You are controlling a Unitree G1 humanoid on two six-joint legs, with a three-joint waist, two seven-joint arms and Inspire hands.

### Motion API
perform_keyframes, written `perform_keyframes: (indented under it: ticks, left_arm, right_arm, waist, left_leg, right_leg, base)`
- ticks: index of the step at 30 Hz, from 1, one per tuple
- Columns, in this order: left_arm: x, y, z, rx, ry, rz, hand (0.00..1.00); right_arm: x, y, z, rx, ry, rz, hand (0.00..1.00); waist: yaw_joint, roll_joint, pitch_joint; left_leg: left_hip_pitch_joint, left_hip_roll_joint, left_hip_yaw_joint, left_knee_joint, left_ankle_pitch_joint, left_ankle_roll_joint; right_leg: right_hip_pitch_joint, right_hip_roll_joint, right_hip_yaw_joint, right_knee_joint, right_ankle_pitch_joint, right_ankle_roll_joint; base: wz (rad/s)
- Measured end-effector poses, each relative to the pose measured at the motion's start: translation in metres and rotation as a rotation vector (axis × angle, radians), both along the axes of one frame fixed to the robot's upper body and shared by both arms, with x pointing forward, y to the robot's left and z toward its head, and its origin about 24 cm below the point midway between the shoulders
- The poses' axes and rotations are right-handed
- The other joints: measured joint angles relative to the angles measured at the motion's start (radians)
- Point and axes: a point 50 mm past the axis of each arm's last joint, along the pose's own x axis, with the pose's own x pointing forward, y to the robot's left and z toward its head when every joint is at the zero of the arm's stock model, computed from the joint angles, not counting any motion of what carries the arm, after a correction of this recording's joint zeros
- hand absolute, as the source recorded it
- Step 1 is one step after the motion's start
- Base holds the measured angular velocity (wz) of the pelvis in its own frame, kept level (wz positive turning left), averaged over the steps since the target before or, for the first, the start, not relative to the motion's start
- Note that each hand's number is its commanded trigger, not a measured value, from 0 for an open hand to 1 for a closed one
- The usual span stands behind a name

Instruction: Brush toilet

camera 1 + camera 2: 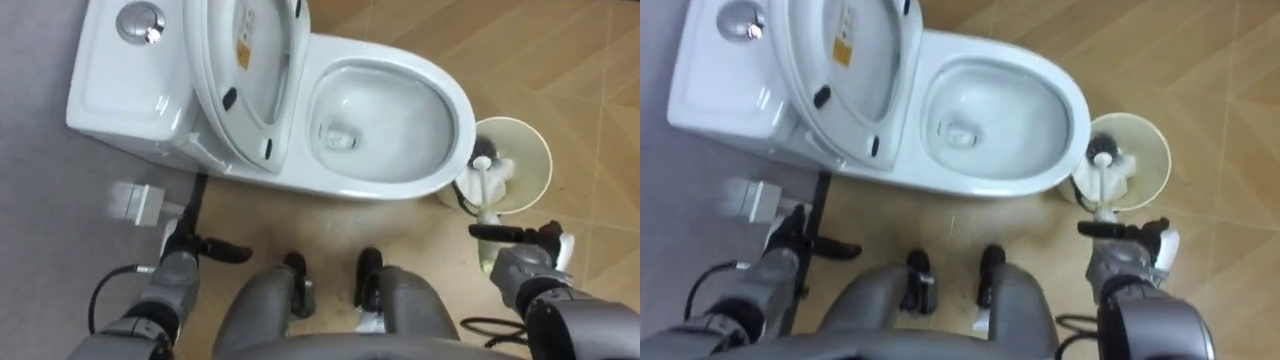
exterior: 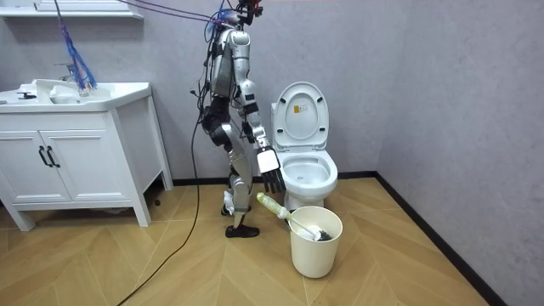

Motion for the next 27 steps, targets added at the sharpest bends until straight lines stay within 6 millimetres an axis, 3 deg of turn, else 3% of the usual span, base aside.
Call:
perform_keyframes:
  ticks: [2, 5, 12, 17, 20, 27]
  left_arm:
    - [0.017, -0.007, 0.01, -0.018, -0.062, -0.02, 0.0]
    - [0.032, -0.013, 0.023, -0.016, -0.135, -0.059, 0.0]
    - [0.044, -0.02, 0.035, -0.027, -0.206, -0.092, 0.0]
    - [0.049, -0.024, 0.043, -0.049, -0.246, -0.127, 0.0]
    - [0.054, -0.025, 0.051, -0.051, -0.284, -0.14, 0.0]
    - [0.056, -0.033, 0.06, -0.084, -0.342, -0.165, 0.0]
  right_arm:
    - [0.006, -0.012, 0.008, -0.02, -0.024, -0.021, 0.0]
    - [0.011, -0.027, 0.017, -0.075, -0.032, -0.002, 0.0]
    - [0.02, -0.04, 0.029, -0.101, -0.047, -0.014, 0.0]
    - [0.024, -0.045, 0.034, -0.08, -0.061, 0.009, 0.0]
    - [0.025, -0.047, 0.035, -0.076, -0.065, 0.019, 0.0]
    - [0.022, -0.046, 0.031, 0.001, -0.091, -0.005, 0.0]
  waist:
    - [0.003, -0.004, 0.0026]
    - [0.024, -0.006, 0.0039]
    - [0.019, -0.01, 0.0065]
    - [0.018, -0.019, 0.0105]
    - [0.017, -0.02, 0.0107]
    - [0.021, -0.016, 0.0091]
  left_leg:
    - [-0.087, -0.017, -0.005, 0.063, -0.004, 0.006]
    - [-0.185, -0.021, 0.002, 0.13, -0.006, 0.009]
    - [-0.346, -0.039, 0.006, 0.266, -0.027, 0.006]
    - [-0.459, -0.049, 0.004, 0.407, -0.07, -0.001]
    - [-0.516, -0.05, 0.004, 0.485, -0.095, -0.002]
    - [-0.6, -0.05, -0.003, 0.628, -0.153, -0.011]
  right_leg:
    - [-0.093, -0.025, 0.001, 0.087, -0.019, 0.004]
    - [-0.197, -0.032, 0.019, 0.159, -0.023, 0.004]
    - [-0.366, -0.07, 0.023, 0.326, -0.067, -0.005]
    - [-0.481, -0.091, 0.029, 0.475, -0.122, -0.01]
    - [-0.534, -0.1, 0.029, 0.552, -0.146, -0.024]
    - [-0.608, -0.109, 0.026, 0.68, -0.202, -0.031]
  base:
    - [0.19]
    - [-0.04]
    - [0.11]
    - [0.06]
    - [0.07]
    - [0.0]
